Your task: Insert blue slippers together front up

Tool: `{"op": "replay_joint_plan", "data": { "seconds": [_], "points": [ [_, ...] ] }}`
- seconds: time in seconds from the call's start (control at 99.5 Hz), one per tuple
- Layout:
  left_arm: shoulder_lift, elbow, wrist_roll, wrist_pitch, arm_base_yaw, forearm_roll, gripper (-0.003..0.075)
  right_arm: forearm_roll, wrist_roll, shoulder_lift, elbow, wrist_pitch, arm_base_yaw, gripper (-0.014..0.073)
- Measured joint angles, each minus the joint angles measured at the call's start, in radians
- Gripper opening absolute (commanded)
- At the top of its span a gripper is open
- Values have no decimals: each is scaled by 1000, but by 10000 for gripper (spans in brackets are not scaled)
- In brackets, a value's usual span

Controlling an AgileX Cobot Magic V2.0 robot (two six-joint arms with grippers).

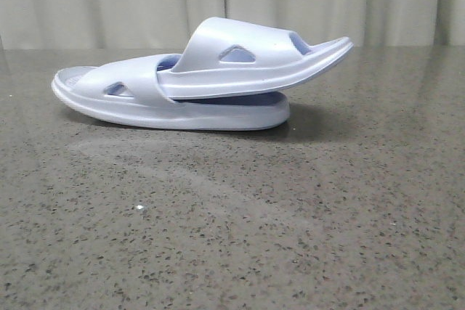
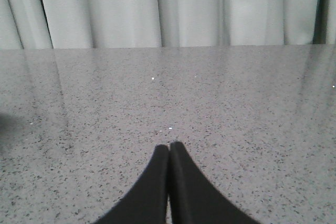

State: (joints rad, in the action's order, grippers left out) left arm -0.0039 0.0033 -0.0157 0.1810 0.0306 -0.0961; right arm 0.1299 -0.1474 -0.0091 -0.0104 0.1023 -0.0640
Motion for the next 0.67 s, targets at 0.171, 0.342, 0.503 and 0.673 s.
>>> {"op": "replay_joint_plan", "data": {
  "seconds": [0.171,0.342,0.503,0.673],
  "points": [
    [0,0,0,0,0,0,15,0,0,0,0,0,0,-79],
    [0,0,0,0,0,0,15,0,0,0,0,58,0,-79],
    [0,0,0,0,0,0,15,0,0,0,0,113,0,-79],
    [0,0,0,0,0,0,15,0,0,0,0,120,0,-79]
  ]
}}
